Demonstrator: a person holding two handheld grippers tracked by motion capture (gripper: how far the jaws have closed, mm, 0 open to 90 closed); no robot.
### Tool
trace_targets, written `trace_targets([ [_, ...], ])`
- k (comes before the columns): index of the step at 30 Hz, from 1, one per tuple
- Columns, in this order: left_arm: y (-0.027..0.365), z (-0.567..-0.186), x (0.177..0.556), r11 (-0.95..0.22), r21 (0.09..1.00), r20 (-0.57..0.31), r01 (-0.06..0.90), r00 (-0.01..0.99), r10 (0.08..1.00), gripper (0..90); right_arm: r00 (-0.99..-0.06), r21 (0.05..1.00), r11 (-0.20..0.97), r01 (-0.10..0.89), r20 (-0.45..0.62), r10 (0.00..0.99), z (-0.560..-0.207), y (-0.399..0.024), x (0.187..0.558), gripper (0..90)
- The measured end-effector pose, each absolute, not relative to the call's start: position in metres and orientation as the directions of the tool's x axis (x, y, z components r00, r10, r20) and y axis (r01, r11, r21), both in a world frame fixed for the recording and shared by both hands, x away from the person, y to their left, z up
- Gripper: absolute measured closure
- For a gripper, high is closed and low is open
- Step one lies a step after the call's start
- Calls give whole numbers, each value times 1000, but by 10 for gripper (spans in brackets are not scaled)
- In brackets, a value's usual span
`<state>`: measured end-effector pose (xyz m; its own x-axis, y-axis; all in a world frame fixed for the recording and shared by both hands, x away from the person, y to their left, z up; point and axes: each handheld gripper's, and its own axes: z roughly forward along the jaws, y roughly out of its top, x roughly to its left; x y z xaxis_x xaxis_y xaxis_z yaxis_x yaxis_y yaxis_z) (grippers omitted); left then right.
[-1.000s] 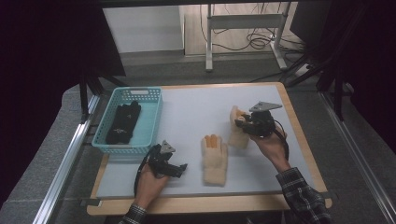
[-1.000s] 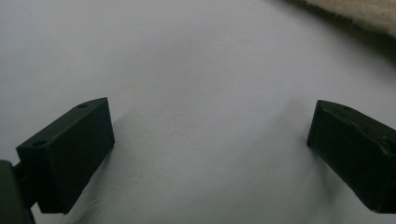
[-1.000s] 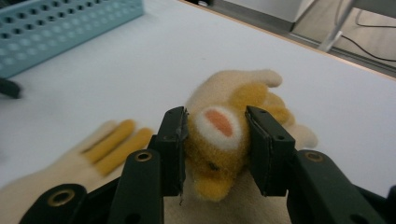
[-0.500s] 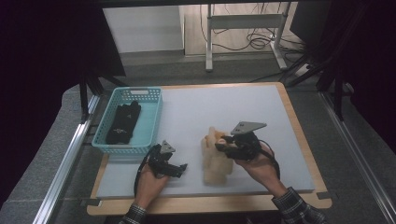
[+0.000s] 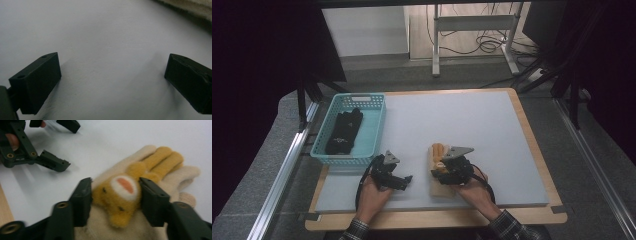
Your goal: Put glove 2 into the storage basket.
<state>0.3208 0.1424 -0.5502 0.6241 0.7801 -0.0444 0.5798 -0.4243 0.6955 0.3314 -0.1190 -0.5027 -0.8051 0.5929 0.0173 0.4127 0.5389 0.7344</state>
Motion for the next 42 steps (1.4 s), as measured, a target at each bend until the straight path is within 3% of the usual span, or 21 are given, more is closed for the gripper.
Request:
trace_targets([
  [4, 142, -550, 321, -424, 695, -45, 580, 624, 780, 10, -822, 739, 541, 401, 29, 569, -494, -123, 333, 316],
  [10, 143, -550, 321, -426, 695, -43, 579, 625, 779, 10, -801, 767, 507, 392, 13, 599, -479, -143, 345, 317],
  [14, 143, -550, 321, -428, 694, -43, 580, 626, 779, 10, -778, 771, 488, 410, 16, 628, -477, -160, 356, 395],
  [20, 143, -550, 321, -431, 693, -40, 578, 628, 778, 10, -749, 765, 455, 456, 54, 660, -485, -177, 374, 624],
  [29, 143, -550, 321, -428, 694, -42, 579, 626, 778, 10, -750, 722, 467, 510, 108, 652, -515, -164, 390, 587],
  [35, 143, -550, 321, -428, 694, -43, 579, 626, 779, 10, -779, 710, 500, 497, 110, 618, -521, -160, 385, 851],
  [42, 143, -550, 321, -430, 693, -40, 578, 627, 778, 10, -777, 757, 489, 433, 38, 628, -496, -164, 373, 861],
])
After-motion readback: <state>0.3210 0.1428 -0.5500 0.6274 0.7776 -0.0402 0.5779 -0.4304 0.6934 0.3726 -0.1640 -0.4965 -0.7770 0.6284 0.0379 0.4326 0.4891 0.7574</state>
